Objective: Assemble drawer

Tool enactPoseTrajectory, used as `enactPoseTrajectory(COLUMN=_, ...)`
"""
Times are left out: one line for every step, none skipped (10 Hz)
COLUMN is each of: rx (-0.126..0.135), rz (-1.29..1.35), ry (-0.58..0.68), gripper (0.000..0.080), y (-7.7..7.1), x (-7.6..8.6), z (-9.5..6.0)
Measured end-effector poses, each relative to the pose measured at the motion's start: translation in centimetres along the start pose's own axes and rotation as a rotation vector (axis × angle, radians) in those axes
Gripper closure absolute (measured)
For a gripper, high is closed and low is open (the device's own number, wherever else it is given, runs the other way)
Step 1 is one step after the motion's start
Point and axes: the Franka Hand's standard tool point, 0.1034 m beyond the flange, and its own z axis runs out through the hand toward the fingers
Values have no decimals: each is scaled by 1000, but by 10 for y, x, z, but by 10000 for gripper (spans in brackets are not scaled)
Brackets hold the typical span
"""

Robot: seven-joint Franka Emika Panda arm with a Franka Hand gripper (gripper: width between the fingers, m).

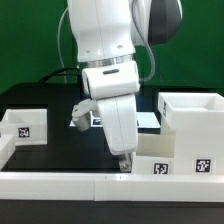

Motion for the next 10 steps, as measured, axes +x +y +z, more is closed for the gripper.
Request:
enactPoseTrajectory(rx=1, rz=0, ry=0, gripper=151, y=-1, x=0, z=1)
enactPoseTrajectory(rx=1, rz=1, ry=0, gripper=151, y=-1, x=0, z=1)
enactPoseTrajectory(rx=2, rz=1, ry=1, gripper=151, y=-1, x=0, z=1)
enactPoseTrajectory(rx=2, rz=1, ry=-2, gripper=151, y=0, x=-4, z=-1)
enactPoseTrajectory(rx=-6, rz=18, ry=-11, gripper=151, y=5, x=-12, z=-5)
enactPoseTrajectory(rx=-11, rz=28, ry=-11, gripper=151, y=9, x=-9, z=-6)
enactPoseTrajectory(rx=-10, rz=26, ry=-9, gripper=151, y=9, x=-7, z=-4)
enactPoseTrajectory(rx=-14, rz=29, ry=-5, gripper=151, y=10, x=-1, z=-4)
enactPoseTrajectory(rx=-17, rz=89, ry=2, gripper=151, y=10, x=19, z=-4)
enactPoseTrajectory(rx=-18, rz=88, ry=-21, gripper=151, y=7, x=30, z=-4)
